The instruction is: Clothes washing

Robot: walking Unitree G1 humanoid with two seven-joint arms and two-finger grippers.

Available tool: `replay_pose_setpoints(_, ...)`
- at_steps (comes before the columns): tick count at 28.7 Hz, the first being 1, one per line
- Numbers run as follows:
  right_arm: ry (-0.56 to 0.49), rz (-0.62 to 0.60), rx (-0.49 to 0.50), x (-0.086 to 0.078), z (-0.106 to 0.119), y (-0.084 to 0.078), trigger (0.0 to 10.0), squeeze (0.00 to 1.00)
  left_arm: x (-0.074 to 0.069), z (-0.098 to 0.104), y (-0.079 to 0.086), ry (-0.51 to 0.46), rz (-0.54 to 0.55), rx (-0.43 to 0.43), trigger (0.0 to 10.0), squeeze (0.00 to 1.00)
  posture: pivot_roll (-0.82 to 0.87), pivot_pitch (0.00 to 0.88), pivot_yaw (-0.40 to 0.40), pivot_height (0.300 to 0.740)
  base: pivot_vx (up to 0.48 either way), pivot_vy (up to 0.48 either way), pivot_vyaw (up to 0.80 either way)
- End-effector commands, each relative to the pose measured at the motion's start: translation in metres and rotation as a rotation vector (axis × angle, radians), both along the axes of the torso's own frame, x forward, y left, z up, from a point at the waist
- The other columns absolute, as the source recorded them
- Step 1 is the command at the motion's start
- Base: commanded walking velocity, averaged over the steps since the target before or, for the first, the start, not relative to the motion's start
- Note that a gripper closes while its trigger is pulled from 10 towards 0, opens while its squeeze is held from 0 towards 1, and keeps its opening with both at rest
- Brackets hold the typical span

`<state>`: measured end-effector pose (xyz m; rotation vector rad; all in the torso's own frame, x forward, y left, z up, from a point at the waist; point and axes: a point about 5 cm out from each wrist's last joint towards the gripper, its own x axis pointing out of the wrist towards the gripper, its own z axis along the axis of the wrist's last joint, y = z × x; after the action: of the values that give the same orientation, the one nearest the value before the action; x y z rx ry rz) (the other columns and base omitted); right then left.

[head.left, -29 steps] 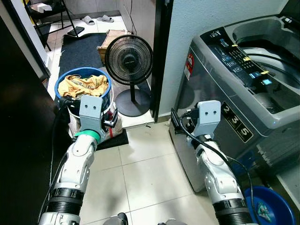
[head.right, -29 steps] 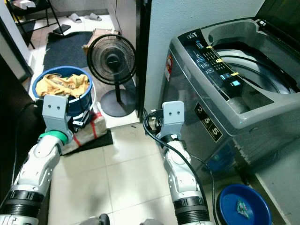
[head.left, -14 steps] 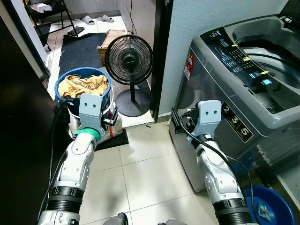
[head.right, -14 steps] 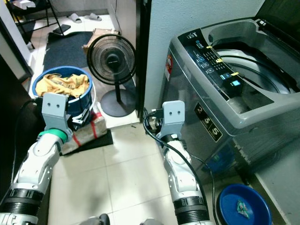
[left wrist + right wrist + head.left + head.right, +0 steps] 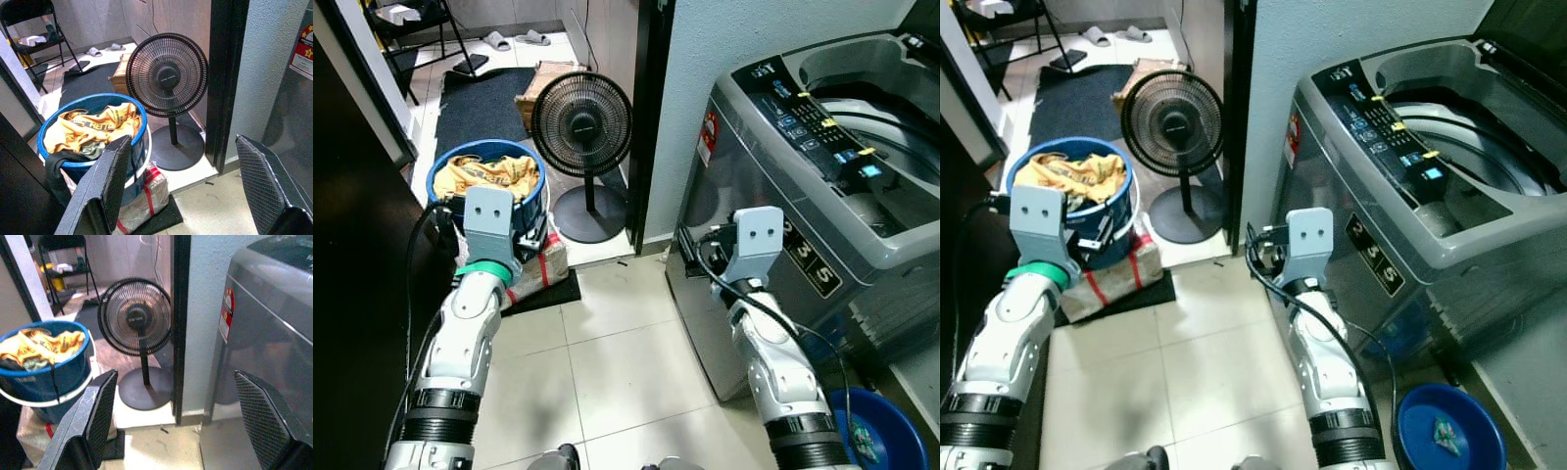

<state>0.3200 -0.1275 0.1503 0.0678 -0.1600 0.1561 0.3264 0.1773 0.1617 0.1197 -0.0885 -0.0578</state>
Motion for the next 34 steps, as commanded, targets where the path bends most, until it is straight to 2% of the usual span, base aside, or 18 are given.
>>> replay_pose_setpoints(1, 0.004, 0.011, 0.037, -0.001, -0.001, 0.001, 10.0, 0.00, -0.004, -0.007, 0.000, 0.033, -0.007, -0.012, 10.0, 0.00, -0.03, 0.076, 0.031, 0.740, 0.000, 0.000, 0.00)
replay_pose_setpoints(3, 0.003, 0.022, 0.062, -0.003, -0.001, 0.003, 10.0, 0.00, -0.006, -0.009, -0.001, 0.038, -0.013, -0.022, 10.0, 0.00, -0.03, 0.083, 0.030, 0.740, 0.000, 0.000, 0.00)
replay_pose_setpoints(16, 0.015, 0.017, 0.054, -0.006, -0.004, 0.002, 10.0, 0.00, -0.009, -0.010, -0.005, 0.049, -0.022, -0.019, 10.0, 0.00, -0.02, 0.094, 0.034, 0.740, 0.000, 0.000, 0.00)
replay_pose_setpoints(22, 0.026, 0.028, 0.014, -0.007, -0.006, 0.004, 10.0, 0.00, -0.009, -0.011, -0.007, 0.069, -0.026, -0.006, 10.0, 0.00, -0.03, 0.097, 0.034, 0.740, 0.000, 0.000, 0.00)
replay_pose_setpoints(33, 0.030, 0.039, 0.004, -0.008, -0.007, 0.006, 10.0, 0.00, -0.011, -0.010, -0.009, 0.058, -0.028, -0.006, 10.0, 0.00, -0.02, 0.096, 0.030, 0.740, 0.000, 0.000, 0.00)
replay_pose_setpoints(34, 0.023, 0.033, -0.086, -0.007, -0.008, 0.008, 10.0, 0.00, -0.010, -0.010, -0.010, 0.061, -0.033, -0.001, 10.0, 0.00, -0.02, 0.096, 0.029, 0.740, 0.480, 0.000, 0.79)
